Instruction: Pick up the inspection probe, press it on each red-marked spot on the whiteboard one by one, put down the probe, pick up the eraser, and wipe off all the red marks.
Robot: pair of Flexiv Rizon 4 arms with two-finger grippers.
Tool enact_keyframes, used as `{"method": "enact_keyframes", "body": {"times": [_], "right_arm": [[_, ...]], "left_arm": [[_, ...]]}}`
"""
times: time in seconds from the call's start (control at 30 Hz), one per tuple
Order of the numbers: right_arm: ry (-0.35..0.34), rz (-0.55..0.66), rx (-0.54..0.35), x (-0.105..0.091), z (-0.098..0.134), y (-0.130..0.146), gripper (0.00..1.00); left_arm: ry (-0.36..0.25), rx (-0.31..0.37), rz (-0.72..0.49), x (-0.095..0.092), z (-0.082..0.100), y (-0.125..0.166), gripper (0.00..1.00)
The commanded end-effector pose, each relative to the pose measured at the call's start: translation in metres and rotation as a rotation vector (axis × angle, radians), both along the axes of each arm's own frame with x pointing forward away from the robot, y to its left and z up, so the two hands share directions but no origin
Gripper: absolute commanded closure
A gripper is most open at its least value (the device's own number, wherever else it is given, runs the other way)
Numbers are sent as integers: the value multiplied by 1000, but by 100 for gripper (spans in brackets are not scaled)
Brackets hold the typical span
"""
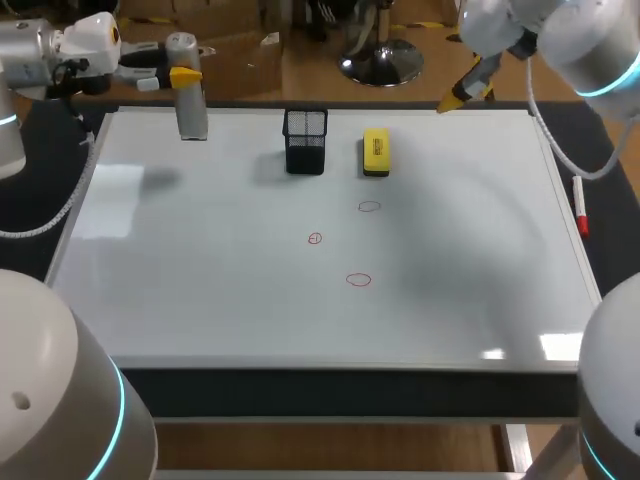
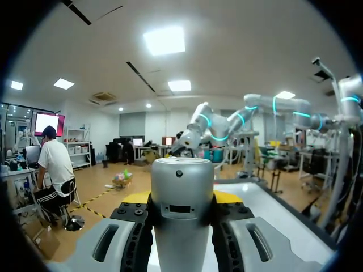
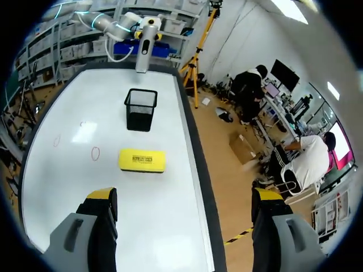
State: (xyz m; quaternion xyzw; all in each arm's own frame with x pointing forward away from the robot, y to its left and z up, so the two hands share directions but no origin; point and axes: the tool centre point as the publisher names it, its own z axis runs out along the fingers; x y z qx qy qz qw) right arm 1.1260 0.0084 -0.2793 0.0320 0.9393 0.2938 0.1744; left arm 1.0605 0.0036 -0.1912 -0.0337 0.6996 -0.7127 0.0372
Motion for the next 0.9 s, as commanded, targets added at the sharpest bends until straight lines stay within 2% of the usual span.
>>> {"method": "enact_keyframes", "body": {"times": [0.03, 0.2, 0.53, 0.57, 0.6, 0.63, 0.67, 0.9], "right_arm": [[315, 312, -700, 10, -3, 10, 0], [291, 393, -781, 13, -8, 19, 0], [256, 533, -837, 7, -21, 29, 0], [261, 537, -832, 5, -22, 27, 0], [295, 542, -789, 3, -22, 26, 0], [286, 516, -806, 2, -21, 24, 0], [282, 495, -782, 1, -20, 22, 0], [282, 495, -782, 1, -20, 22, 0]], "left_arm": [[1, 1, -2, 0, 2, 0, 100], [1, 1, -2, 0, 2, 0, 100], [1, 1, -2, 0, 2, 0, 100], [1, 1, -2, 0, 2, 0, 100], [1, 1, -2, 0, 2, 0, 100], [1, 1, -2, 0, 2, 0, 100], [1, 1, -2, 0, 2, 0, 100], [1, 1, -2, 0, 2, 0, 100]]}}
